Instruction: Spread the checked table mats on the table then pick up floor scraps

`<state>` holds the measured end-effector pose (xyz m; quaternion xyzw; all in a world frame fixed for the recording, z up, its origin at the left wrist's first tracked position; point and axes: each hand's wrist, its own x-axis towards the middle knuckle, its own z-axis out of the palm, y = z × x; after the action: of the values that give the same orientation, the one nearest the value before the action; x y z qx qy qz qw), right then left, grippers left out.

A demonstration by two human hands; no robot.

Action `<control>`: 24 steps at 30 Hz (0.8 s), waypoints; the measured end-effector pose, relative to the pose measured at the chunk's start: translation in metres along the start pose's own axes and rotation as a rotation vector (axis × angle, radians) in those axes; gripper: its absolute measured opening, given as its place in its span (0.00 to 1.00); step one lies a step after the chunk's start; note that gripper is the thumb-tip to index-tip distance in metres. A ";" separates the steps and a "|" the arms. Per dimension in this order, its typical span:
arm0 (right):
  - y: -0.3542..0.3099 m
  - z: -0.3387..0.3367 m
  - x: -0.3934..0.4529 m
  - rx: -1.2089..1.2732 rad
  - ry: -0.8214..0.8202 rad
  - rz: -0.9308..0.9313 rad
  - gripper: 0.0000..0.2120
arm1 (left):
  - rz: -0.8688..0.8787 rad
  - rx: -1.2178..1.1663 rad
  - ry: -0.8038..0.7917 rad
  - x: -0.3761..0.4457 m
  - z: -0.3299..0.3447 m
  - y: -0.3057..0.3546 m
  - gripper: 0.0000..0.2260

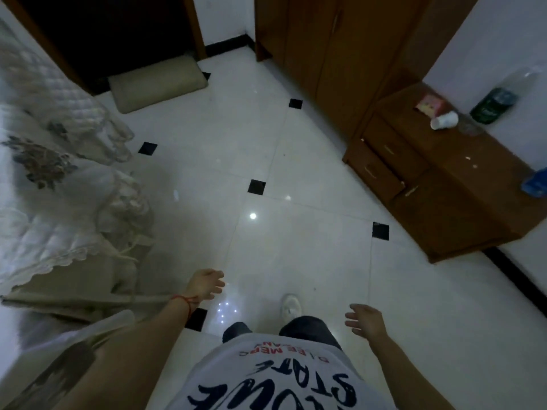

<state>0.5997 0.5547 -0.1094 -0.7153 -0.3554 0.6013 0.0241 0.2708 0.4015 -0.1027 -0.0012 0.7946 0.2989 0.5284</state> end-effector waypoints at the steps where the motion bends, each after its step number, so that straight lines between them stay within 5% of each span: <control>1: -0.024 0.000 0.009 -0.035 -0.018 -0.022 0.14 | -0.028 -0.029 0.011 0.000 0.001 -0.001 0.07; 15: -0.258 0.110 0.117 -0.370 -0.207 -0.181 0.14 | -0.329 -0.381 0.213 0.049 -0.016 0.027 0.10; 24: -0.393 0.208 0.168 -0.432 -0.234 -0.174 0.15 | -0.205 -0.410 0.221 0.151 -0.110 0.191 0.09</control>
<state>0.2330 0.8569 -0.1270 -0.5962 -0.5363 0.5855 -0.1188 0.0509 0.5535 -0.1098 -0.2216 0.7660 0.3969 0.4546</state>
